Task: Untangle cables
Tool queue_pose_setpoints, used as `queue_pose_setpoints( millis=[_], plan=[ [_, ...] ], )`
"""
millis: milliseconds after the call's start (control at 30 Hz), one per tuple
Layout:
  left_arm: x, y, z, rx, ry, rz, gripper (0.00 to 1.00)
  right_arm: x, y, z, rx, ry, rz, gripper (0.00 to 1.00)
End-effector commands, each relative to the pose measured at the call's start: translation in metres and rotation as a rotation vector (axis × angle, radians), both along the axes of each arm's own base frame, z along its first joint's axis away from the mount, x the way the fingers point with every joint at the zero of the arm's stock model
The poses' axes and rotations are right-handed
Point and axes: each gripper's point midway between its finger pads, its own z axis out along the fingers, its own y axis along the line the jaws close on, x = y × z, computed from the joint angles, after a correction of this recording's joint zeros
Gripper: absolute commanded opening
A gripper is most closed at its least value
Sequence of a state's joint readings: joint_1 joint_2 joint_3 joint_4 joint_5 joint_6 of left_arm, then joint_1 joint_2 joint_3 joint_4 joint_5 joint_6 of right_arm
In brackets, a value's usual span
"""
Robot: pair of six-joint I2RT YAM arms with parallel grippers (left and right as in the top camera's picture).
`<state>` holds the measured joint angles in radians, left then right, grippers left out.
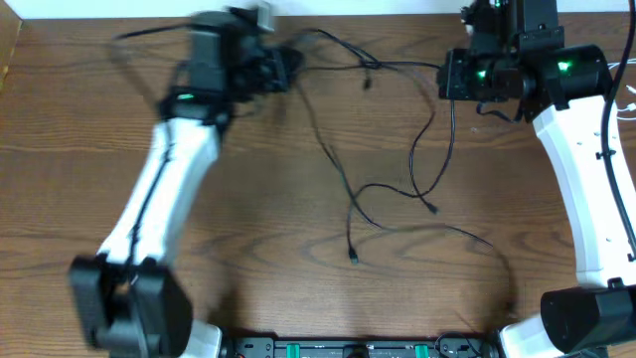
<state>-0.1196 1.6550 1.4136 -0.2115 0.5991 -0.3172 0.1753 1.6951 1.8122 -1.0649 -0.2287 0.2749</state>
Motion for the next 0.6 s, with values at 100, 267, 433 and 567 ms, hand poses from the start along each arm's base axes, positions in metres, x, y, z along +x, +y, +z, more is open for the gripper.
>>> queue_pose_setpoints(
  millis=[100,267,433,567],
  plan=[
    [-0.025,0.108,0.096,0.041,-0.191,0.221,0.07,0.008,-0.062,-0.047,-0.064,0.091,-0.204,0.01],
    [-0.037,0.157,0.109,0.079,-0.219,0.325,0.07,0.008,-0.103,-0.085,-0.069,0.158,-0.299,0.01],
    [-0.038,0.185,0.105,0.098,-0.212,0.382,0.07,0.003,-0.117,-0.114,-0.056,0.225,-0.326,0.01],
    [-0.039,0.189,0.103,0.121,-0.212,0.385,0.07,0.007,-0.094,-0.117,0.002,0.208,-0.176,0.01]
  ],
)
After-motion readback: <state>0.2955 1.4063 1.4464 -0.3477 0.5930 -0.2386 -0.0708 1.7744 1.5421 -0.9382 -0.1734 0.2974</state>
